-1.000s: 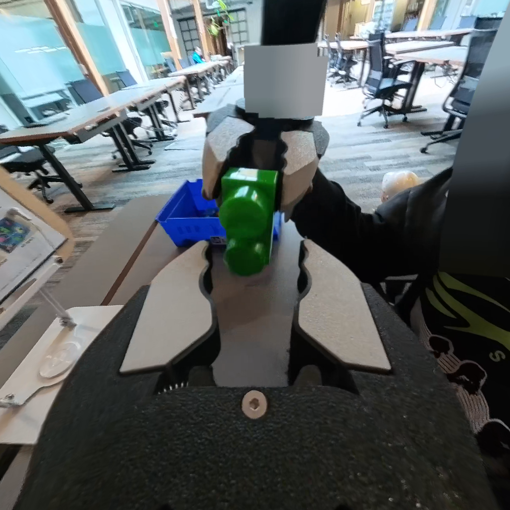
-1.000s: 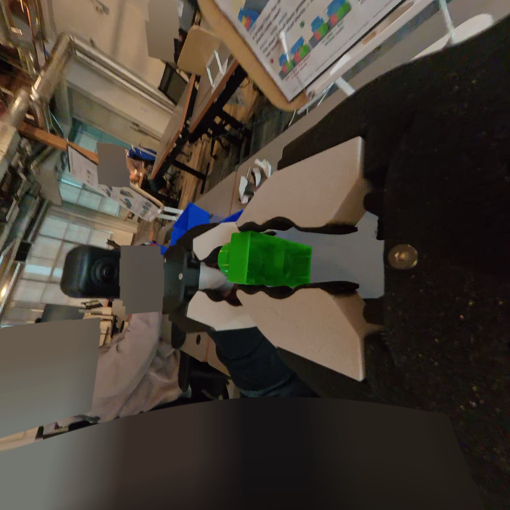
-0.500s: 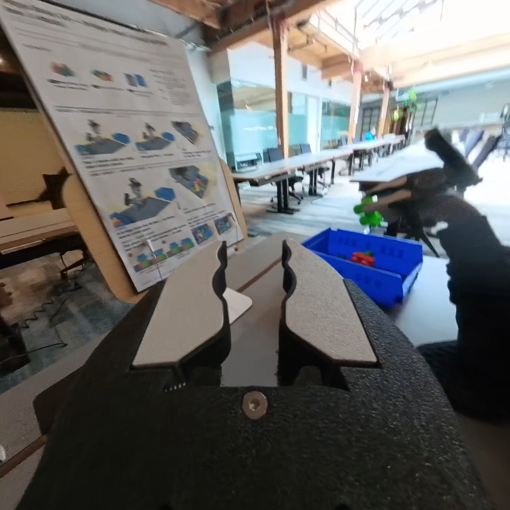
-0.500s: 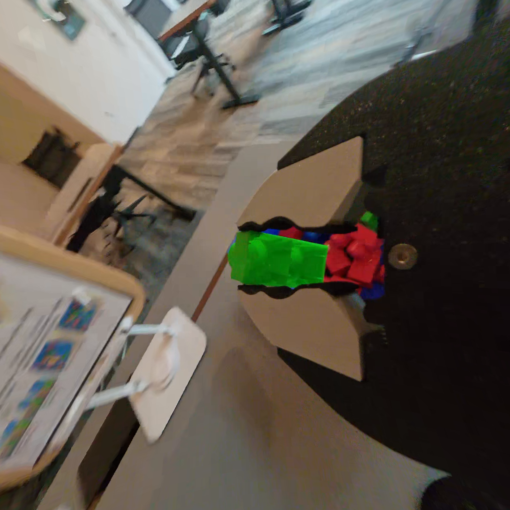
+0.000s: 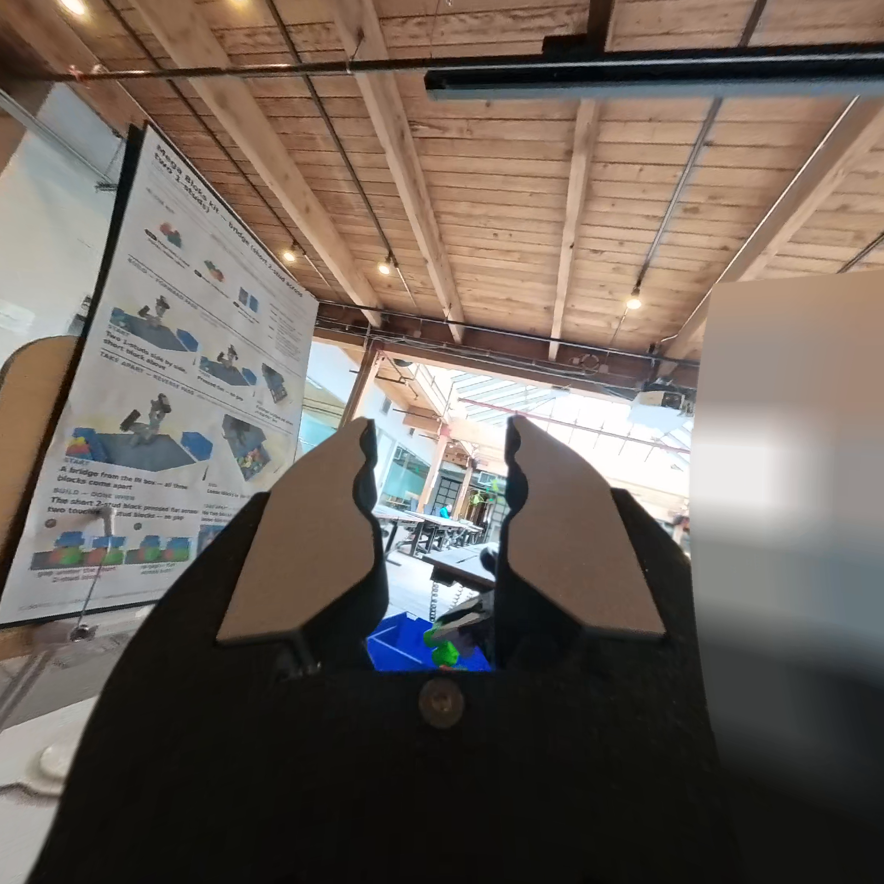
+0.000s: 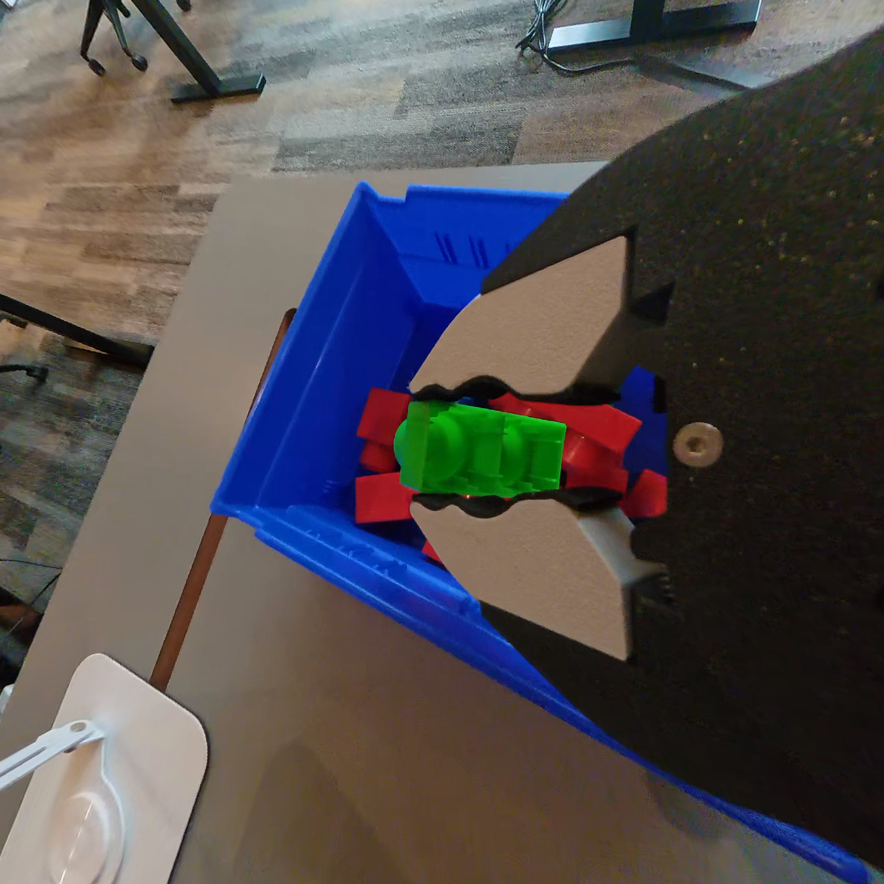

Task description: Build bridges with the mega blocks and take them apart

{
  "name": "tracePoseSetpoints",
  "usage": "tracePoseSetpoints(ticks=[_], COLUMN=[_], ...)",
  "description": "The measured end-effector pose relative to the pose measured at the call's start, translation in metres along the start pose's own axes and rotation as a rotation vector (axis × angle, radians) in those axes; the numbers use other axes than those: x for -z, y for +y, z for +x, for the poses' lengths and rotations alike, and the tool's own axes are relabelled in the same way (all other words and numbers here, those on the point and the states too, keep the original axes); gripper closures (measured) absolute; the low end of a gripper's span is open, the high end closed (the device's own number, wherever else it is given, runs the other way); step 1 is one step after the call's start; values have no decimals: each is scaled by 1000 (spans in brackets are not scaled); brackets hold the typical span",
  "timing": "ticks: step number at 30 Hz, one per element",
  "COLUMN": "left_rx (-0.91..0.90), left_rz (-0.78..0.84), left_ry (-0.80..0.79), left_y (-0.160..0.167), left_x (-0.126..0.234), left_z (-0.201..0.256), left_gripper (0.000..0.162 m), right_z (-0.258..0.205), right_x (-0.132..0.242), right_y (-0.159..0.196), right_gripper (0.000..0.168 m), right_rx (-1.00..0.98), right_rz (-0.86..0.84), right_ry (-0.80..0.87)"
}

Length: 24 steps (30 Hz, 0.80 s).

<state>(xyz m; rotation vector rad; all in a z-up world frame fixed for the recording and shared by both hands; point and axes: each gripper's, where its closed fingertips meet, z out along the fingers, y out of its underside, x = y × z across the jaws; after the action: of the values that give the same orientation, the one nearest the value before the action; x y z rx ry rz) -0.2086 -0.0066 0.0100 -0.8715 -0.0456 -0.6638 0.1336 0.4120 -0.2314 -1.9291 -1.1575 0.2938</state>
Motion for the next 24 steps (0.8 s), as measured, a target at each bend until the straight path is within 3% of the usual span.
tracePoseSetpoints(ticks=[7, 10, 13, 19, 24], left_rx=[-33, -59, -97, -326, -586], left_rz=[5, -12, -44, -226, -468], left_ry=[1, -10, -57, -293, -608], left_y=[-8, -9, -8, -3, -6], left_x=[3, 5, 8, 27, 73], left_z=[8, 9, 5, -21, -57], left_gripper=[110, 111, 112, 112, 112], right_z=[1, 2, 6, 2, -11], right_x=[-35, -37, -33, -9, 10], right_y=[26, 31, 27, -5, -32], right_gripper=[130, 110, 102, 88, 74], right_rx=[-27, -36, -41, -50, -9], right_rz=[-109, -140, -123, 37, 142], right_ry=[1, 8, 32, 5, -23])
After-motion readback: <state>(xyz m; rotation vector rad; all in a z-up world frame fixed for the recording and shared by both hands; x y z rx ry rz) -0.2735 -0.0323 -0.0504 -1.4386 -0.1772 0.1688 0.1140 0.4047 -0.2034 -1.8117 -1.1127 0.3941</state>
